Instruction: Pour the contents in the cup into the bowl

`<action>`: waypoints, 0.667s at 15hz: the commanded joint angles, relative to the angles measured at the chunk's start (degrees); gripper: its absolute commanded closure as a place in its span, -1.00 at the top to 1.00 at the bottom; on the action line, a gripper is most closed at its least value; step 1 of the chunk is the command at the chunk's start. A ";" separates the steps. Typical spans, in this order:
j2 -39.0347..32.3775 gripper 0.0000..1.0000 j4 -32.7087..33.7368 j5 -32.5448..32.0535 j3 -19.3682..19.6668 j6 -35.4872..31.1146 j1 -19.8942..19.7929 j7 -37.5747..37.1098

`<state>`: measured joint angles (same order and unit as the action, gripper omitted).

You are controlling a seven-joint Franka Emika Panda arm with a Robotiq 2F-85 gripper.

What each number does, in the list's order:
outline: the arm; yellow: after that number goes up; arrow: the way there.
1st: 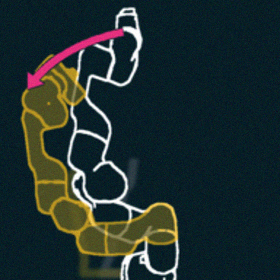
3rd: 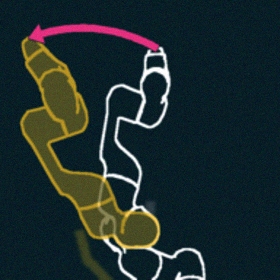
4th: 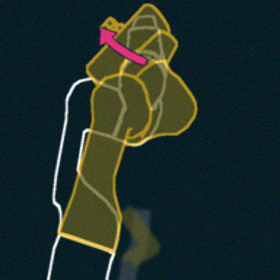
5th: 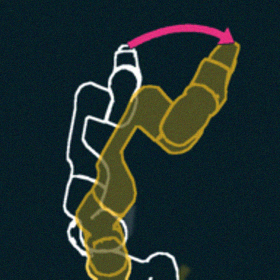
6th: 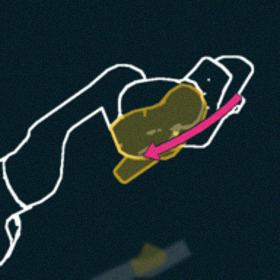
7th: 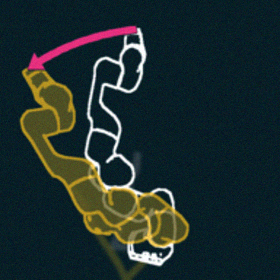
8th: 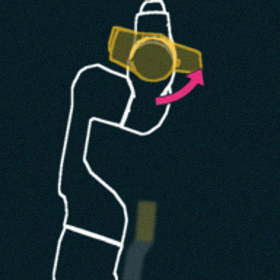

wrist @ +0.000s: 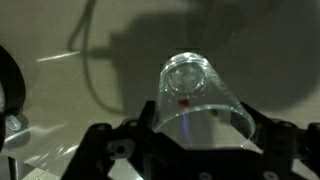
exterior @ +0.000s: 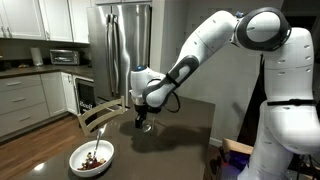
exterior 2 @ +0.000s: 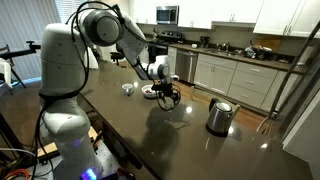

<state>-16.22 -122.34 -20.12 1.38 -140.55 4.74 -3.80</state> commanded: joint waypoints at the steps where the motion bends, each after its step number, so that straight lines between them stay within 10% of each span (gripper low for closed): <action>1: 0.34 0.10 -0.26 0.39 -0.64 -1.25 0.17 0.24; 10: -1.76 0.10 0.40 1.41 -1.79 -7.25 -0.23 1.34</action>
<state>-17.12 -122.33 -19.97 -0.45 -144.60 4.81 -3.80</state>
